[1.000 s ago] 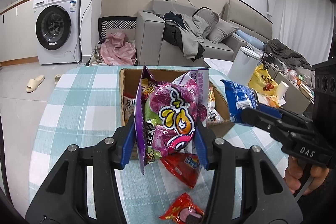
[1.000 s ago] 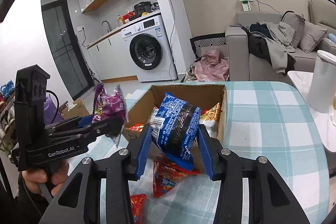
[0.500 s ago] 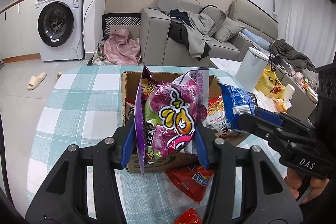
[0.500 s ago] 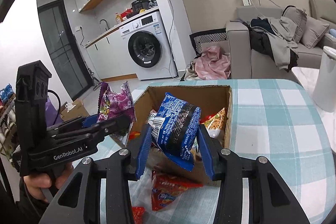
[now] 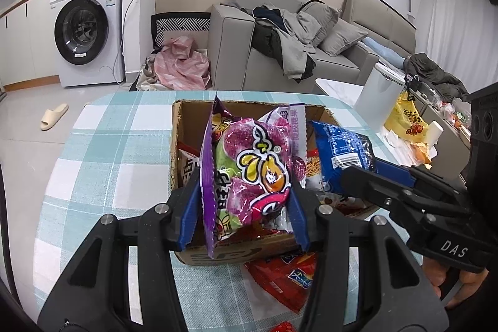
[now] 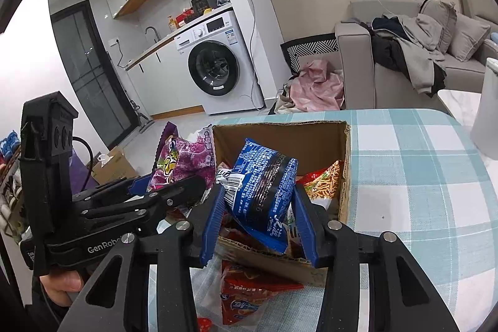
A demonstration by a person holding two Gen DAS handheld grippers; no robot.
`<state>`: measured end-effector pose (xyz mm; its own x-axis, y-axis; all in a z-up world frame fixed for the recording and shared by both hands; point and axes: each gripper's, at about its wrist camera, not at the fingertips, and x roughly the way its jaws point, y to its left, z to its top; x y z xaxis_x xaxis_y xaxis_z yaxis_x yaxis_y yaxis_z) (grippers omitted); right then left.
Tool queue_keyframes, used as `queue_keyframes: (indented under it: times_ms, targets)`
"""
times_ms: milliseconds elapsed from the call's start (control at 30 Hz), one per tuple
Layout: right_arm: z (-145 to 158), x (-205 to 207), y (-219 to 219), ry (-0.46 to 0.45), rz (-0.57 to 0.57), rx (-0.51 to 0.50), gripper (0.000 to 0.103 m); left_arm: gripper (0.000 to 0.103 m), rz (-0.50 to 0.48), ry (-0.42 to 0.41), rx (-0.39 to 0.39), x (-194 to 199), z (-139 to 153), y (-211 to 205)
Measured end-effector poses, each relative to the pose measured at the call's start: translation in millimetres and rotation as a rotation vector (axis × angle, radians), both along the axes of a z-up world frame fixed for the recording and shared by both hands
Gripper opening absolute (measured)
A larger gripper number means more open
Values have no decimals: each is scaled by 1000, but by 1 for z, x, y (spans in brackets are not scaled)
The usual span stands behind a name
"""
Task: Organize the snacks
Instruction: 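Carry the candy bag with the left tool while the right tool carries the Oreo pack into the box, then open both tools to drop the candy bag and Oreo pack into the box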
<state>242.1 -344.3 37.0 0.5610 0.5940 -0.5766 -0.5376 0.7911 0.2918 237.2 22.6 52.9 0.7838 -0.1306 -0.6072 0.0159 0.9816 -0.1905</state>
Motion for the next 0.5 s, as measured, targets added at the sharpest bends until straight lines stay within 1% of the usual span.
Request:
queue_keyframes:
  times_ms: [100,300,400,500]
  targets:
    - [-2,3,-1,1,-6,-1,45,47,-5,-1,11,5,-3,-2]
    - [-7,12,-1,13,-16,-10,45,47,-6,24,14,18,-12,-7]
    - [-6,13,-3,4,-22,-11,45,47,-12,29,27,22,-15,-11]
    - [-3,10,-3,-14,-21,-24,46,47,9,38,35,25,-17,-11]
